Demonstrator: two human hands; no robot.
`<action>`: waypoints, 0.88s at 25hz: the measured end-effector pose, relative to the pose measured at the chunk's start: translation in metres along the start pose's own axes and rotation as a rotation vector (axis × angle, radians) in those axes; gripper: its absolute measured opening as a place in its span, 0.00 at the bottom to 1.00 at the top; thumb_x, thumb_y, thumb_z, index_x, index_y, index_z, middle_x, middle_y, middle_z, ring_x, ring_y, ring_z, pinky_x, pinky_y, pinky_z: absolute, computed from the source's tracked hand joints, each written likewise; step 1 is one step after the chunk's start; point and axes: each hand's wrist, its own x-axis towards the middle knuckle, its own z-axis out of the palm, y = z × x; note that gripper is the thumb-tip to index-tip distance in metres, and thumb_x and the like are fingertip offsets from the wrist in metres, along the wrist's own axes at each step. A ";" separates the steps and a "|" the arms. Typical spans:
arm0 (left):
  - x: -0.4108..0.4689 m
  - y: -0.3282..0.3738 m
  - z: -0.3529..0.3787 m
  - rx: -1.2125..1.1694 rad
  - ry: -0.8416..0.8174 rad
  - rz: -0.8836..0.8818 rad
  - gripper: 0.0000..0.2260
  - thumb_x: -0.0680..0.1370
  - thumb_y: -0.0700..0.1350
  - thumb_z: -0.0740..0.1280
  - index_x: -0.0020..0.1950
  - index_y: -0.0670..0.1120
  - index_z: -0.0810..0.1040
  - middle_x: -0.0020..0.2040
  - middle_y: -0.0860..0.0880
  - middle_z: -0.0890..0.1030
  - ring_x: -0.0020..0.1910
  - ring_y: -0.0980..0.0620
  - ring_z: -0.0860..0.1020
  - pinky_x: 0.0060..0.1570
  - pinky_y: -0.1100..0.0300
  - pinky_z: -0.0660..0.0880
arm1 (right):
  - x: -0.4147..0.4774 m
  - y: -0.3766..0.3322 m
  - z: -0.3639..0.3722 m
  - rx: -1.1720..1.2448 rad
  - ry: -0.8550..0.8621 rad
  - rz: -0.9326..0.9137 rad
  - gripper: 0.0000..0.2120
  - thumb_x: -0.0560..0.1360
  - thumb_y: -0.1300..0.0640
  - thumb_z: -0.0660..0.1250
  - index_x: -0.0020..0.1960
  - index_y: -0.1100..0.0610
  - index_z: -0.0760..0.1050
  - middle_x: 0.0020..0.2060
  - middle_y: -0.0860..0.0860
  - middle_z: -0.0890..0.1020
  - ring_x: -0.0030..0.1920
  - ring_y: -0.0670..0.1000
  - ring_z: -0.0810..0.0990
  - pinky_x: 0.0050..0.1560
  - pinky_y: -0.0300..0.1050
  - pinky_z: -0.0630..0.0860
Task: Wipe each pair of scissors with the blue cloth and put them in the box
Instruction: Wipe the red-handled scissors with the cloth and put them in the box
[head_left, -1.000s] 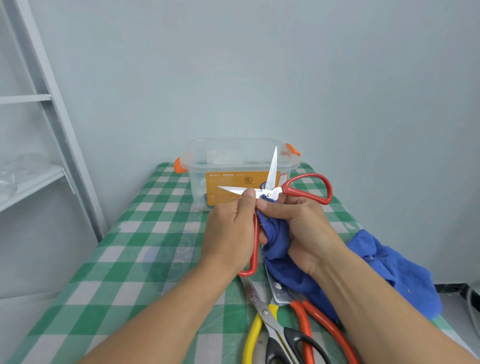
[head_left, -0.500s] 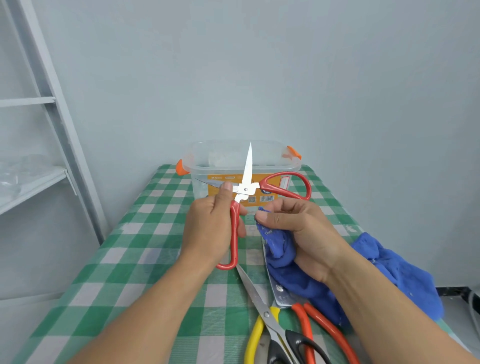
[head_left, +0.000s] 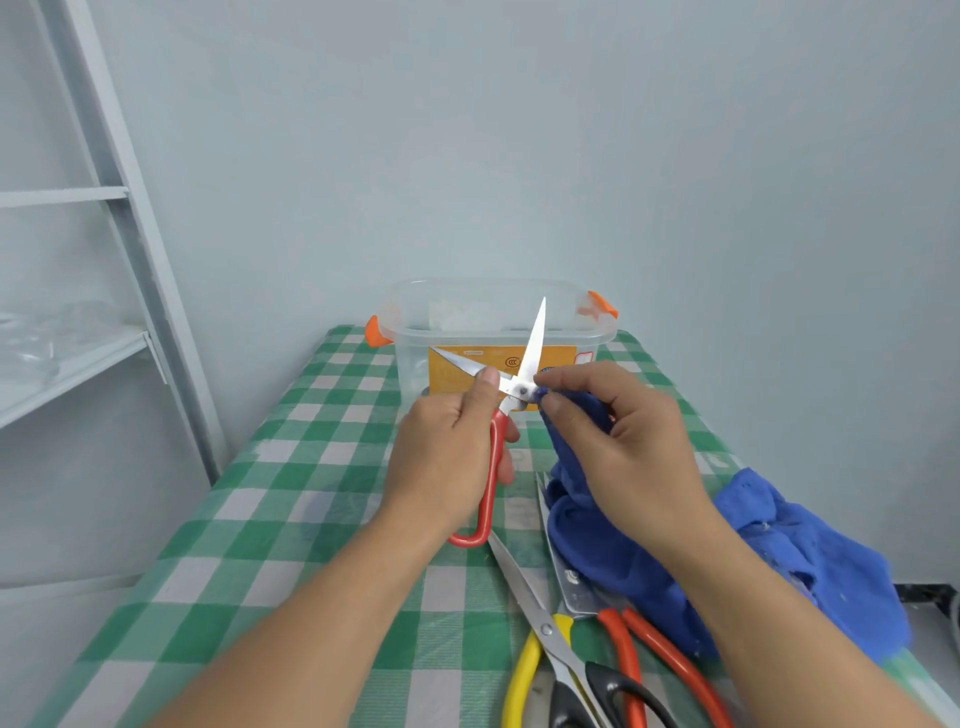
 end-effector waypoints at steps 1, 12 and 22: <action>-0.001 0.001 0.001 0.001 -0.009 0.000 0.29 0.84 0.59 0.56 0.35 0.42 0.82 0.25 0.45 0.80 0.24 0.55 0.76 0.35 0.58 0.71 | -0.001 0.002 0.002 -0.086 0.020 -0.058 0.09 0.77 0.64 0.70 0.51 0.50 0.81 0.45 0.41 0.84 0.50 0.40 0.81 0.50 0.29 0.73; -0.003 0.007 0.003 0.067 -0.076 -0.013 0.30 0.84 0.59 0.54 0.34 0.43 0.82 0.27 0.46 0.82 0.29 0.53 0.80 0.39 0.57 0.75 | 0.005 0.014 0.010 -0.319 0.049 -0.307 0.04 0.74 0.64 0.71 0.45 0.57 0.81 0.41 0.46 0.79 0.40 0.50 0.79 0.38 0.53 0.76; -0.006 0.010 0.005 0.099 -0.117 -0.008 0.30 0.85 0.59 0.53 0.31 0.45 0.80 0.26 0.46 0.81 0.25 0.55 0.76 0.35 0.56 0.71 | 0.002 0.010 0.017 -0.315 0.156 -0.264 0.03 0.73 0.62 0.71 0.45 0.54 0.83 0.41 0.46 0.80 0.40 0.49 0.80 0.37 0.50 0.75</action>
